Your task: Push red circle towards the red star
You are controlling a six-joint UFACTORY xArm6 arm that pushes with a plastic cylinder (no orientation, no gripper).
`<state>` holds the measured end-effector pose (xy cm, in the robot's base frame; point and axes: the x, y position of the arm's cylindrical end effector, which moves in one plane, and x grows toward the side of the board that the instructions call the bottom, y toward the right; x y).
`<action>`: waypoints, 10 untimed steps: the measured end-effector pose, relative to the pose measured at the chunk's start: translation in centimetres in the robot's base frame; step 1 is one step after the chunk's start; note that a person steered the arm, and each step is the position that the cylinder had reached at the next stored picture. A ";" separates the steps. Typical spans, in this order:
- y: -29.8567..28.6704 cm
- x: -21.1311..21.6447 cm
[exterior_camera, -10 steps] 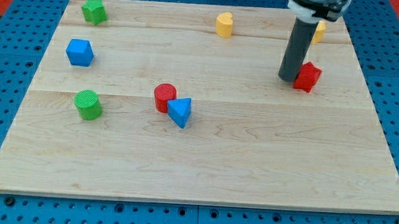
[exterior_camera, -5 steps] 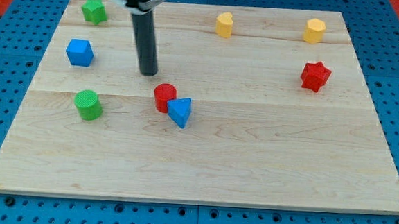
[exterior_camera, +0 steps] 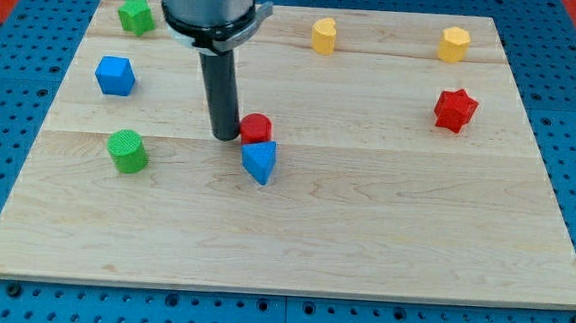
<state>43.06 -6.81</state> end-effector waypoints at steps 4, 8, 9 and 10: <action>8.8 1.2; 11.1 -1.7; 13.5 0.1; 17.5 1.6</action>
<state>44.67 10.70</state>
